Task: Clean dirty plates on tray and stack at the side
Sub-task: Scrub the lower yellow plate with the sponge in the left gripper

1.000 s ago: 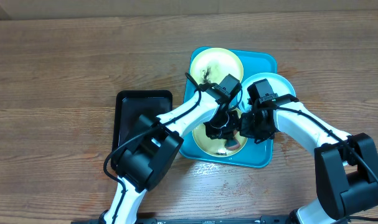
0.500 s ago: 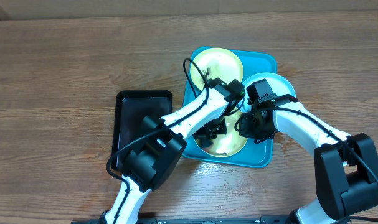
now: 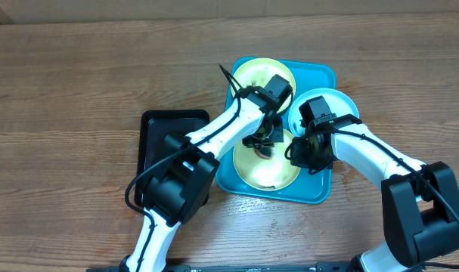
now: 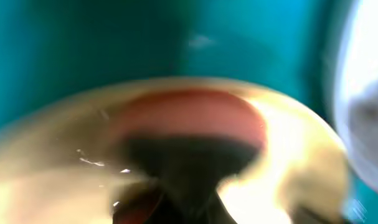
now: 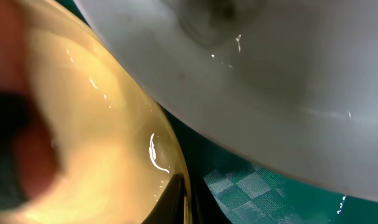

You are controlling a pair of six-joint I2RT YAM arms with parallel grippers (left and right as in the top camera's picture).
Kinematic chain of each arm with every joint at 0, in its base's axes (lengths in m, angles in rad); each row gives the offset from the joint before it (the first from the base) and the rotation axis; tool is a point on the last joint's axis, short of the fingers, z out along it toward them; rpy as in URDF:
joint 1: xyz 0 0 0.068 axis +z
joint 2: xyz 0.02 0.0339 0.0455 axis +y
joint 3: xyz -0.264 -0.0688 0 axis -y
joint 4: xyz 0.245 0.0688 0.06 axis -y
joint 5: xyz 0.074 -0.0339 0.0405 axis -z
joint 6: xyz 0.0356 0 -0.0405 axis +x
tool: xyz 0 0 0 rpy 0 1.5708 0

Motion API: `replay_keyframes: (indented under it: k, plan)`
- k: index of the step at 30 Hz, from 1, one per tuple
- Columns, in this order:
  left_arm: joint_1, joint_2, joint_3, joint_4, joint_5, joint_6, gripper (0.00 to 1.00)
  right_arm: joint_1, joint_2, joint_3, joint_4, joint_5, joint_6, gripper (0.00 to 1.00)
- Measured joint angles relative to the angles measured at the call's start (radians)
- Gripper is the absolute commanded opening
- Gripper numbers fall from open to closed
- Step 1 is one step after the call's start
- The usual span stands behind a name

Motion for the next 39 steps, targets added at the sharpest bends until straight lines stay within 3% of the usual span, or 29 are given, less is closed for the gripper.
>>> replay_keyframes:
  k: [7, 16, 24, 31, 39]
  plan:
    - [-0.005, 0.037, -0.006, -0.004, 0.292, 0.068, 0.04, -0.001, 0.0, 0.0, -0.001, -0.004, 0.003, 0.04]
    - [-0.002, 0.043, -0.016, -0.03, 0.368, 0.063, 0.04, -0.001, 0.0, 0.0, -0.001, -0.003, 0.003, 0.04]
    - [-0.047, 0.041, -0.005, -0.265, 0.227, -0.051, 0.04, 0.0, 0.0, 0.0, 0.0, 0.0, 0.003, 0.04]
    - [-0.042, 0.037, 0.001, -0.334, 0.134, -0.154, 0.04, 0.0, 0.0, 0.0, -0.001, 0.0, 0.003, 0.04]
    - [0.079, 0.032, 0.0, -0.349, 0.056, -0.182, 0.04, 0.001, 0.0, 0.0, 0.0, -0.004, 0.004, 0.04]
